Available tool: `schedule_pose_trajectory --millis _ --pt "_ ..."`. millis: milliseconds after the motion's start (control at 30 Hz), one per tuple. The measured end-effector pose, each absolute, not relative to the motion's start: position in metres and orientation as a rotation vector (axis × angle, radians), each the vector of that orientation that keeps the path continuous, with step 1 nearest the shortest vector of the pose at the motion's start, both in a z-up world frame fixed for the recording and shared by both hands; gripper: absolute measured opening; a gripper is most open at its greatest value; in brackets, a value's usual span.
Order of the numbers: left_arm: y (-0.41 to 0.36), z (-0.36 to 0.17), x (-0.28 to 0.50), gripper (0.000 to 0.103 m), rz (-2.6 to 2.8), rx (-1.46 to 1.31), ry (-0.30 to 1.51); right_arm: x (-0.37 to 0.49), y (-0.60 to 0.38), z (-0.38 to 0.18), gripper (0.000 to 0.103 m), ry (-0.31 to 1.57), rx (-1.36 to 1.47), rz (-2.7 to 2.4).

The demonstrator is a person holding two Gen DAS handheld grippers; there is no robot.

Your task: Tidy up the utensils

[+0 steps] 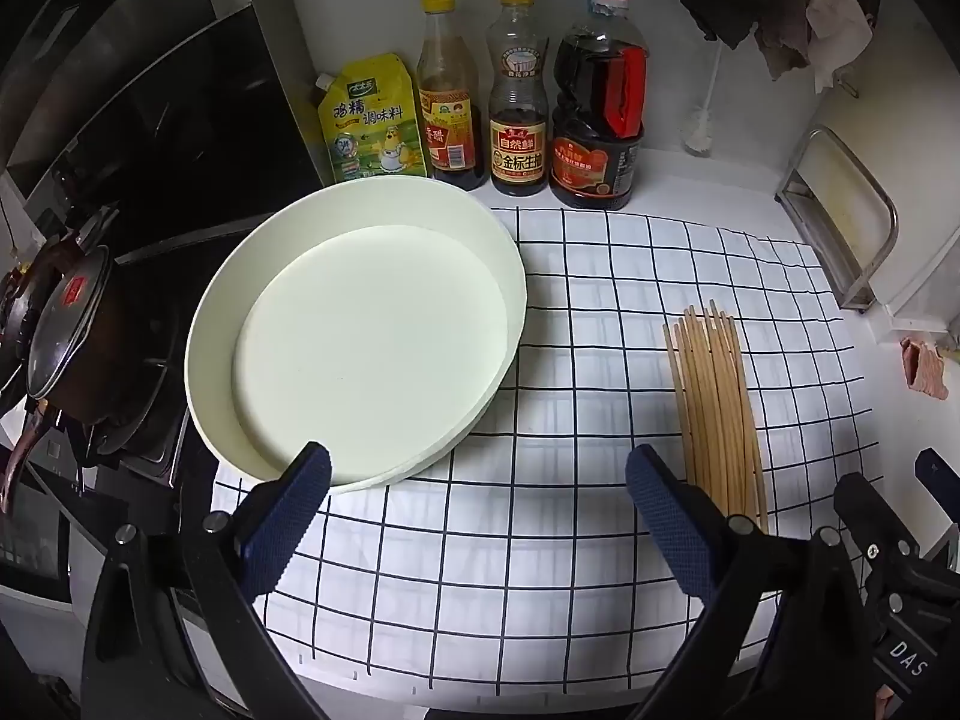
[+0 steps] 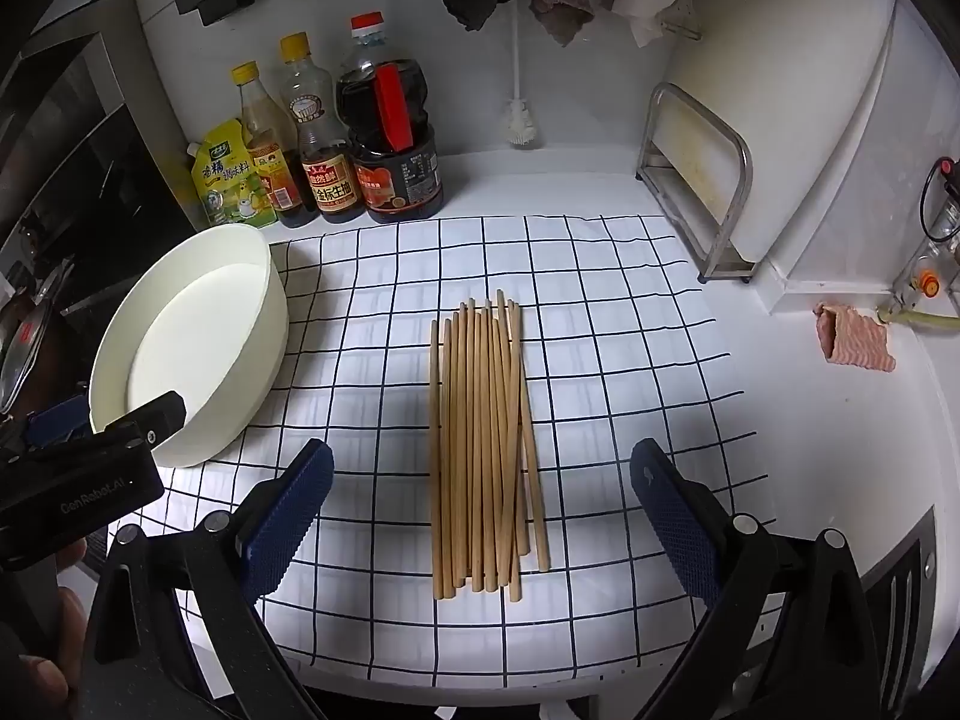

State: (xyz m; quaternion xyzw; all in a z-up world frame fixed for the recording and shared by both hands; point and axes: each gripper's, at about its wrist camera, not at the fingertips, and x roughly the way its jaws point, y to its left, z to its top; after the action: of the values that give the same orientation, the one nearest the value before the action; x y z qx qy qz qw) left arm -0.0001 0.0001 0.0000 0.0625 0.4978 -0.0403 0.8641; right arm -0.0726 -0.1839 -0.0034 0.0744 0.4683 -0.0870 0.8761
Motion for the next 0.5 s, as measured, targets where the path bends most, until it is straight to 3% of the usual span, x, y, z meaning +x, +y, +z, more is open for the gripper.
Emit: schedule_pose_trajectory --millis 500 --pt "0.005 0.0038 0.0035 0.097 -0.076 0.127 1.041 -0.0726 -0.1811 -0.0012 0.095 0.963 0.157 -0.178"
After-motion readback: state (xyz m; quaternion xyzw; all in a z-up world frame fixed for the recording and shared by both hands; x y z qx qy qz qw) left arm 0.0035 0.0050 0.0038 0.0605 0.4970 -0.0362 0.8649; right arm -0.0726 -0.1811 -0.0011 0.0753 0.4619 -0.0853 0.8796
